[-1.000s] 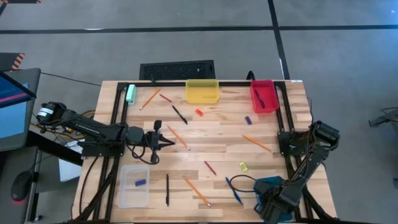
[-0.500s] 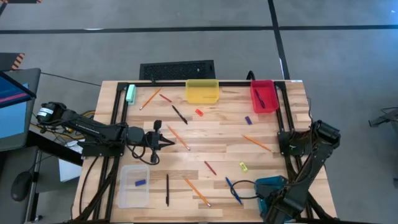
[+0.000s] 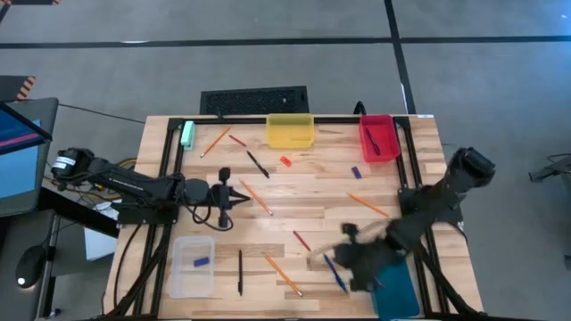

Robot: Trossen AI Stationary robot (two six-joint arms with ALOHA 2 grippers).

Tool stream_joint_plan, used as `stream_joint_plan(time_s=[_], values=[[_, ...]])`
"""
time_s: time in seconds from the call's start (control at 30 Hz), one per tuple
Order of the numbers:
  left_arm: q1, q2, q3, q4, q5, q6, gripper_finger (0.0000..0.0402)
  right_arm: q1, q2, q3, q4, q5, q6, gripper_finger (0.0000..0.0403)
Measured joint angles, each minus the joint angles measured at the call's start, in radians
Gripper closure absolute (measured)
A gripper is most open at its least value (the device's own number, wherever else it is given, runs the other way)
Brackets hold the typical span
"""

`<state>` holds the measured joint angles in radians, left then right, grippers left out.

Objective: Sort crayons/erasers/pens/pencils in bins
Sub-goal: Put the orange pencil into the yellow bin

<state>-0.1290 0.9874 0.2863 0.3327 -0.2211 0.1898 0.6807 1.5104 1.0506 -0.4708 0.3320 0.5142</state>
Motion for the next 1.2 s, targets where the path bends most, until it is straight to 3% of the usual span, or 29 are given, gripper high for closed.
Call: stream_joint_plan(time_s=[0.2, 0.4, 0.6, 0.73, 0.83, 1.03, 1.2], values=[[0.103, 0.0, 0.016, -0.087, 0.015, -0.017, 0.0398, -0.279, -0.038, -0.23, 0.489, -0.223, -0.43, 0.04], [0.189, 0.0, 0.073, -0.215, 0.068, 0.011, 0.0398, -0.482, -0.001, -0.419, 0.863, -0.415, -0.54, 0.0401], [0.223, 0.017, 0.14, -0.363, 0.228, 0.08, 0.0399, -0.569, -0.019, -0.496, 0.973, -0.465, -0.573, 0.0401], [0.222, 0.073, 0.179, -0.412, 0.254, 0.109, 0.0401, -0.616, -0.021, -0.501, 0.992, -0.467, -0.616, 0.0401], [0.223, 0.145, 0.213, -0.411, 0.276, 0.138, 0.0401, -0.656, 0.011, -0.503, 1.019, -0.473, -0.647, 0.0401], [0.223, 0.291, 0.312, -0.423, 0.377, 0.172, 0.0401, -0.738, 0.087, -0.502, 1.176, -0.592, -0.665, 0.0401], [0.223, 0.415, 0.419, -0.515, 0.425, 0.18, 0.0397, -0.756, 0.138, -0.502, 1.267, -0.597, -0.662, 0.0401]])
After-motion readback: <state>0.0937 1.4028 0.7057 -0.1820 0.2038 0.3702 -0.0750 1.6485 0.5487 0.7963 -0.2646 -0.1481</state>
